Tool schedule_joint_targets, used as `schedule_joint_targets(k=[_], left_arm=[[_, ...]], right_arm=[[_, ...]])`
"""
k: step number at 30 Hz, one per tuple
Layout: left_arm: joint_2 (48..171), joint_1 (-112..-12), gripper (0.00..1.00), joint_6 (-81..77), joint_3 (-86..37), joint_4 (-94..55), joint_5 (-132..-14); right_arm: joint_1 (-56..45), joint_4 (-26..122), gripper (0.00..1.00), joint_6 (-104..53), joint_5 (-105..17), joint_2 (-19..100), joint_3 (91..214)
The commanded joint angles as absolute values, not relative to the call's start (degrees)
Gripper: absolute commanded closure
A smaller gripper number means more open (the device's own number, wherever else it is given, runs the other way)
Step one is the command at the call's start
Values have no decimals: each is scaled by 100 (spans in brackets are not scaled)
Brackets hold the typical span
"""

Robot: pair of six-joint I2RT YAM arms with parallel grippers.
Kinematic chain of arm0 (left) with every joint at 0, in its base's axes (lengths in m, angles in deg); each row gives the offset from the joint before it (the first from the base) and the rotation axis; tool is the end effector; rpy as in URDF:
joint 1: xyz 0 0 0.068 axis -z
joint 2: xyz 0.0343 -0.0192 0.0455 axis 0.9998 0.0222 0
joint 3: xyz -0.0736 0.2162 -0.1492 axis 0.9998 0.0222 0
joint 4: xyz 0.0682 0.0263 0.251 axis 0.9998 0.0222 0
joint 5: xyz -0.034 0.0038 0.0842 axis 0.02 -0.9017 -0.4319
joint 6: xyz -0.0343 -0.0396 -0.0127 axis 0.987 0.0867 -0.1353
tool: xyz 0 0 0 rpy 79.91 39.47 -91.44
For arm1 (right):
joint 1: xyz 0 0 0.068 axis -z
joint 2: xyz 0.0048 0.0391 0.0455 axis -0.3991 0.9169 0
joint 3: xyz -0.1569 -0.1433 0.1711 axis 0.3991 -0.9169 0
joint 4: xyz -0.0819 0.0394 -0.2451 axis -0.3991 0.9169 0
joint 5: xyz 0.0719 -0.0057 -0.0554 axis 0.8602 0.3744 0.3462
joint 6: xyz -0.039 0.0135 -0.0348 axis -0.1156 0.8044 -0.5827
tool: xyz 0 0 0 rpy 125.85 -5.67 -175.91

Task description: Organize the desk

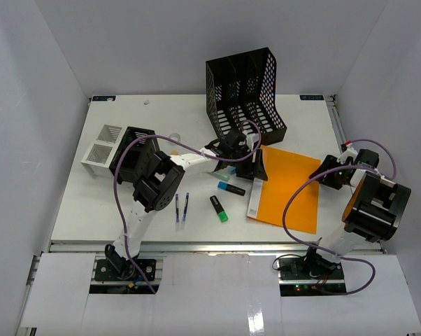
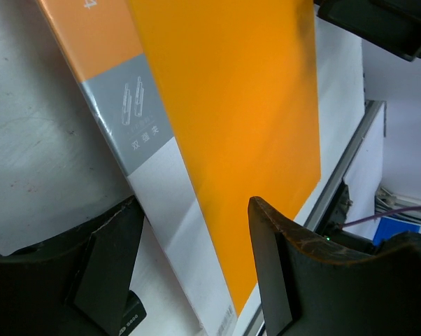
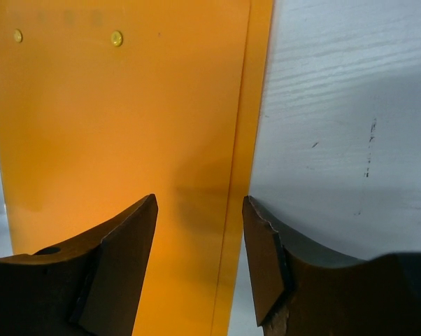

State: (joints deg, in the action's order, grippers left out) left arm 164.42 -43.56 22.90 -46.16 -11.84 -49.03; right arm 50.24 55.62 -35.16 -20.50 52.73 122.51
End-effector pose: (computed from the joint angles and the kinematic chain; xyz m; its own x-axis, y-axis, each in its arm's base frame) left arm 0.3388 -0.3679 0.1491 -0.9058 0.1905 -0.3784 0.4189 0.5360 -0.7330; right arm 0.2789 -0.1197 0.1505 -0.7423 0.3242 -0.5865 0.0861 0.9141 0.3963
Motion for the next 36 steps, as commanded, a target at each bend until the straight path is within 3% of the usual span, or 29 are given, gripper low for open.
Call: schedule_joint_targets(k=[1, 8, 13, 18, 20, 23, 28, 32, 36], left_arm=[[16207, -4197, 29, 2792, -4435, -2805, -3860], [16158, -4197, 31, 3106, -4376, -3363, -3651], [16184, -4188, 40, 3211, -4443, -3332, -3767], [16161, -4195, 66, 3228, -4528, -3182, -3868], [16121, -4188, 82, 3185, -4559, -3088, -3894], [15989, -4188, 99, 3059, -4548, -2940, -3944], [15379, -4179, 100, 2376, -4391, -2666, -4089], [14790, -4179, 100, 1798, -4168, -2384, -4207], [14163, -4179, 100, 1346, -4047, -2048, -4342]], right_arm=[[4892, 6237, 43, -3479, -1785, 5614, 12071], [4892, 6241, 43, -3466, -1701, 5628, 12084], [4892, 6266, 43, -3472, -1598, 5595, 12101], [4908, 6315, 43, -3546, -1462, 5502, 12127], [4931, 6363, 43, -3625, -1408, 5421, 12153], [4960, 6498, 41, -3854, -1275, 5211, 12210], [4978, 6845, 31, -4772, -609, 4457, 12281], [4971, 7463, 16, -5938, 192, 3559, 12368], [4971, 7879, 12, -6591, 599, 2819, 12470]])
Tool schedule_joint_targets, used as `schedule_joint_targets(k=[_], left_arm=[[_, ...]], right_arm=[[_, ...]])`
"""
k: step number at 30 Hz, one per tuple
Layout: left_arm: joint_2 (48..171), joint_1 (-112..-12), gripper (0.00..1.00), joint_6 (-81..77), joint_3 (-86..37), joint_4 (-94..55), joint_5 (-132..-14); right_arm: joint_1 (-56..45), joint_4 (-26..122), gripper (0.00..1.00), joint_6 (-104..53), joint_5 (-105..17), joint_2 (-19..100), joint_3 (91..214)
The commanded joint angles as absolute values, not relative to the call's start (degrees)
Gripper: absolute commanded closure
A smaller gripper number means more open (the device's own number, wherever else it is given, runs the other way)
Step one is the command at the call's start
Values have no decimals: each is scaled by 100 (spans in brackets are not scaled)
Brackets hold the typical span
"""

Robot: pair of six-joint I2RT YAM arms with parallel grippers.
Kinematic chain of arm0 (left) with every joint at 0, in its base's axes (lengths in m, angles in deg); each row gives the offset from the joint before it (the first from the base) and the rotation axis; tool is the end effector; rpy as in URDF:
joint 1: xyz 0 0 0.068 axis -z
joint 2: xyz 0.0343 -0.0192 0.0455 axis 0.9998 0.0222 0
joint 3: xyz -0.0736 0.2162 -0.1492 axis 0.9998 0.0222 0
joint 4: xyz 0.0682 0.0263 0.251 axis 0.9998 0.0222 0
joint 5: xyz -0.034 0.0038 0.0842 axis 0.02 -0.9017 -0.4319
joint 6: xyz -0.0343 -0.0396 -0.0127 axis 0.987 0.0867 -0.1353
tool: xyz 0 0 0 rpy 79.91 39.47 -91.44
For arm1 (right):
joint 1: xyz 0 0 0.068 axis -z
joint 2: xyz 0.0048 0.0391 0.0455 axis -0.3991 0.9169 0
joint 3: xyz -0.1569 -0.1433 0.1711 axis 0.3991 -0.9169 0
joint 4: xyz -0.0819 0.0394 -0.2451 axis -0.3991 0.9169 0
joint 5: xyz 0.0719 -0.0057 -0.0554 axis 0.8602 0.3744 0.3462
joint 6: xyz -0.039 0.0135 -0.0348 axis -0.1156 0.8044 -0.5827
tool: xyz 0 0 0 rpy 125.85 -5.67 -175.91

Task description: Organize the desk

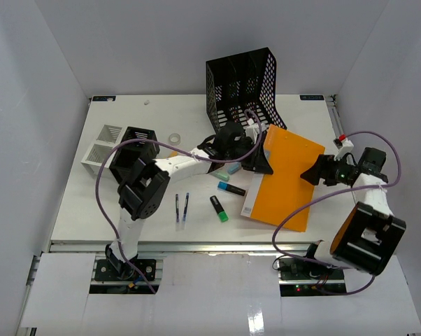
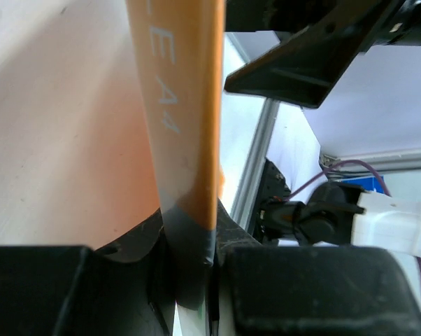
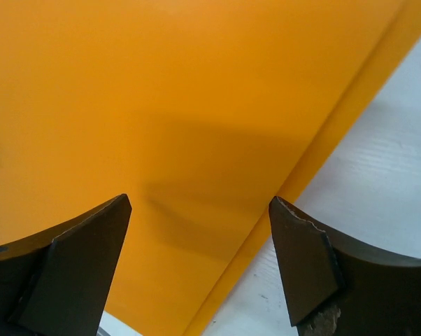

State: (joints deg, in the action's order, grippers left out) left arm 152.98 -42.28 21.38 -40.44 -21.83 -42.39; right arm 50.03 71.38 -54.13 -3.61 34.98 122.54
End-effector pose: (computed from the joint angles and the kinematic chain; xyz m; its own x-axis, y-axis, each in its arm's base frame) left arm 0.3135 -0.3623 0.2270 -0.8008 0.1880 -0.5687 0.5985 0.2894 -0.7470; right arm 0.2390 -0.0895 0.2205 -0.6319 0.0359 -0.7742 -0.3581 0.8724 0.3327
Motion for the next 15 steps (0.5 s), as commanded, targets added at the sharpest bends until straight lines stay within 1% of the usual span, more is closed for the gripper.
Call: schedule_joint_targets(k=[1, 5, 8, 15], left_arm=[[14029, -4179, 100, 1248, -4030, -1954, -4386], [13537, -4194, 100, 926, -3765, -1783, -4612], [13271, -4237, 100, 712, -3535, -1781, -4631], [12475, -4491, 100, 501, -3055, -1684, -4783]], right_arm=[[4971, 8001, 11, -6735, 714, 2705, 12525], [4974, 8320, 9, -7034, 1346, 2210, 12765], [4979, 8399, 8, -7094, 1904, 2060, 12947], [4980, 8415, 8, -6770, 2493, 2209, 13447]])
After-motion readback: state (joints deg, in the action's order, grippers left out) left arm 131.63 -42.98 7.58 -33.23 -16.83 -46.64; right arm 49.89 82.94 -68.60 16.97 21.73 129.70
